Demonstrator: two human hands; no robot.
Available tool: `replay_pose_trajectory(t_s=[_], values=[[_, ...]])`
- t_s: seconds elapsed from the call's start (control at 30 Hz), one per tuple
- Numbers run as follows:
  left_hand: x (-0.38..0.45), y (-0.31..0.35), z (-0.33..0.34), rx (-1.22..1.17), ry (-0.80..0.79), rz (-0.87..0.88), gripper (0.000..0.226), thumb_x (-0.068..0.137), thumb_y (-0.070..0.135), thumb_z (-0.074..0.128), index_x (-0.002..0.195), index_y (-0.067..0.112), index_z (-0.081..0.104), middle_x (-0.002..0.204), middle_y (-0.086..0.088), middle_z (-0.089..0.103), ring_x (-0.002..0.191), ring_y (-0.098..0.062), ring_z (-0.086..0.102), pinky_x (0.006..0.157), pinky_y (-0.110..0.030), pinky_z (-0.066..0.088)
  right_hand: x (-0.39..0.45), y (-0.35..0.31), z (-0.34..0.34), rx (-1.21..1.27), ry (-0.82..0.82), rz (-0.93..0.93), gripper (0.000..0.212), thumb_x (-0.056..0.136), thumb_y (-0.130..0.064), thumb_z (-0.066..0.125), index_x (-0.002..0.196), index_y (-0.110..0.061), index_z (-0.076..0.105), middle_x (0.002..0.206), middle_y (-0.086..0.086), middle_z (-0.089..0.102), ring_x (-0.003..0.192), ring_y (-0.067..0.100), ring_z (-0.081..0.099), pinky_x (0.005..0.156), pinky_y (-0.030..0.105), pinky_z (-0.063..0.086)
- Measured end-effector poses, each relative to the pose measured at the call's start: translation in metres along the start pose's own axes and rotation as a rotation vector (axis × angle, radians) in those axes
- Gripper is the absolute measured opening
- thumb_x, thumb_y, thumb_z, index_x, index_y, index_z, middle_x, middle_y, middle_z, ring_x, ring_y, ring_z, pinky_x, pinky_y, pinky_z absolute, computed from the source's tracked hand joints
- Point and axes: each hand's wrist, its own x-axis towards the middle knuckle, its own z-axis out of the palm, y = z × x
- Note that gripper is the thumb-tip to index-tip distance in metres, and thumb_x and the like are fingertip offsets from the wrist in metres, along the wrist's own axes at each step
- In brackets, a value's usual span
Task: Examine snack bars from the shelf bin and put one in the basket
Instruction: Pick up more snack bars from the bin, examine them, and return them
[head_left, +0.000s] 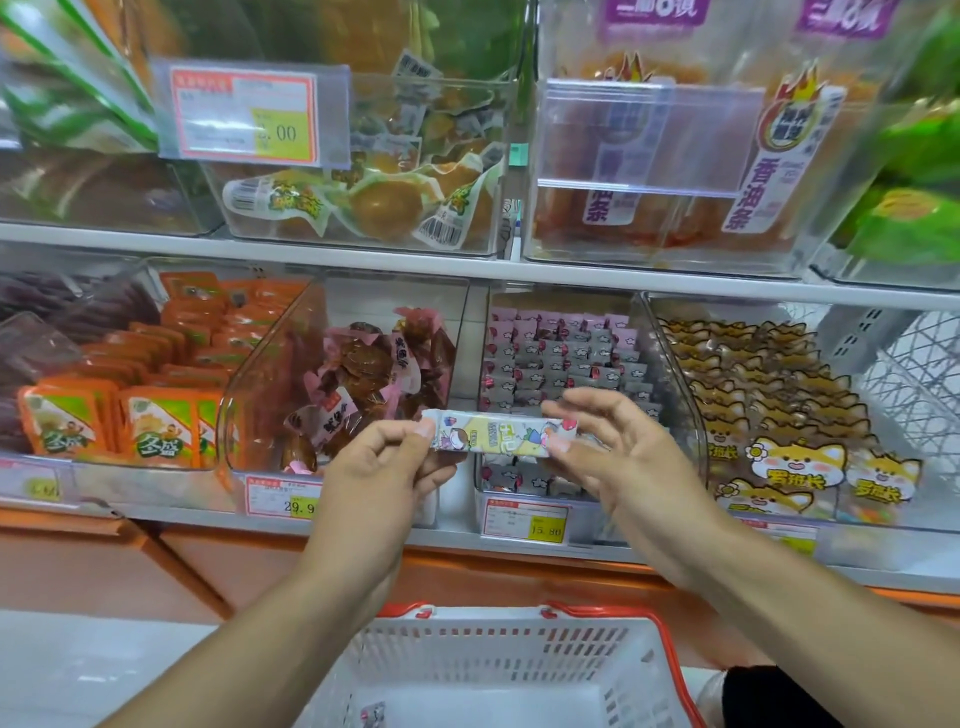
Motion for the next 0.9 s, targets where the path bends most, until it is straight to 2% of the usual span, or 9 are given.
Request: replay_pose_trajectory(t_s=[0.07,0.2,0.27,0.4,0.53,0.63,0.7,0.8,0.9], values=[[-0.001,0.0,0.003,-0.007,-0.005,0.016,0.015,0.095,0.021,0.065,0.09,0.006,0.066,0.09,-0.014,0.076,0.078,-0.016,0.073,0.068,-0.018,0.057,-0.003,-0.001,0.0,-0.202,-0.073,-0.088,0.055,0.073,-0.004,0.085,0.12,-0.025,0.065,0.125,-0.009,0.07,0.113,0.013,0.068,0.092,0.028,0.056],[-0.005,0.002,0.006,0.015,-0.062,0.05,0.02,0.099,0.016,0.059,0.081,0.016,0.067,0.086,-0.01,0.078,0.076,-0.014,0.074,0.066,-0.019,0.057,-0.007,0.0,0.002,-0.35,-0.075,-0.185,0.044,0.079,0.003,0.081,0.111,-0.024,0.069,0.11,-0.008,0.075,0.103,0.009,0.071,0.083,0.019,0.056],[-0.005,0.001,0.004,0.072,-0.086,0.082,0.023,0.099,0.013,0.058,0.08,0.023,0.066,0.094,-0.007,0.078,0.087,-0.017,0.074,0.07,-0.023,0.058,-0.007,0.0,0.002,-0.301,-0.05,-0.187,0.037,0.08,-0.005,0.081,0.11,-0.022,0.069,0.108,-0.003,0.076,0.099,0.012,0.073,0.082,0.023,0.058],[-0.005,0.003,0.0,0.071,-0.168,0.122,0.022,0.098,0.004,0.056,0.106,0.023,0.066,0.114,0.0,0.075,0.108,-0.021,0.071,0.079,-0.028,0.058,-0.005,-0.002,0.003,-0.115,-0.006,-0.08,0.038,0.075,-0.028,0.077,0.11,-0.016,0.067,0.096,0.007,0.078,0.079,0.018,0.074,0.073,0.027,0.061],[-0.011,0.006,0.003,0.073,-0.273,0.112,0.023,0.084,0.026,0.077,0.106,0.024,0.074,0.113,-0.006,0.075,0.107,-0.023,0.072,0.085,-0.028,0.058,-0.003,-0.001,0.005,-0.044,0.002,0.025,0.032,0.077,-0.045,0.078,0.096,-0.019,0.075,0.092,0.012,0.078,0.074,0.022,0.073,0.065,0.023,0.059],[-0.013,0.006,0.005,0.056,-0.232,0.088,0.035,0.074,0.028,0.08,0.108,0.02,0.073,0.107,-0.009,0.077,0.099,-0.023,0.075,0.077,-0.023,0.058,-0.002,-0.002,0.002,-0.027,-0.038,0.071,0.037,0.075,-0.053,0.077,0.089,-0.019,0.078,0.087,0.016,0.076,0.074,0.023,0.072,0.065,0.024,0.058],[-0.012,0.008,0.006,-0.018,-0.183,0.033,0.04,0.074,0.029,0.076,0.11,0.011,0.071,0.105,-0.014,0.077,0.094,-0.024,0.075,0.073,-0.022,0.059,-0.002,-0.005,0.0,-0.003,-0.084,0.059,0.037,0.075,-0.05,0.083,0.096,-0.02,0.077,0.089,0.015,0.074,0.076,0.023,0.071,0.067,0.026,0.059],[-0.01,0.01,0.007,-0.109,-0.131,-0.054,0.042,0.074,0.032,0.074,0.106,0.004,0.072,0.1,-0.019,0.076,0.086,-0.023,0.076,0.07,-0.023,0.059,-0.002,-0.006,-0.005,-0.114,-0.124,-0.042,0.055,0.07,-0.024,0.089,0.121,-0.03,0.067,0.112,0.005,0.073,0.093,0.026,0.073,0.08,0.033,0.061],[-0.01,0.009,0.009,-0.105,-0.14,-0.143,0.034,0.075,0.037,0.074,0.094,0.01,0.08,0.097,-0.015,0.078,0.083,-0.022,0.077,0.067,-0.022,0.059,-0.006,-0.006,-0.003,-0.286,-0.137,-0.186,0.051,0.075,-0.002,0.084,0.114,-0.033,0.07,0.117,-0.003,0.072,0.103,0.025,0.071,0.091,0.04,0.059]])
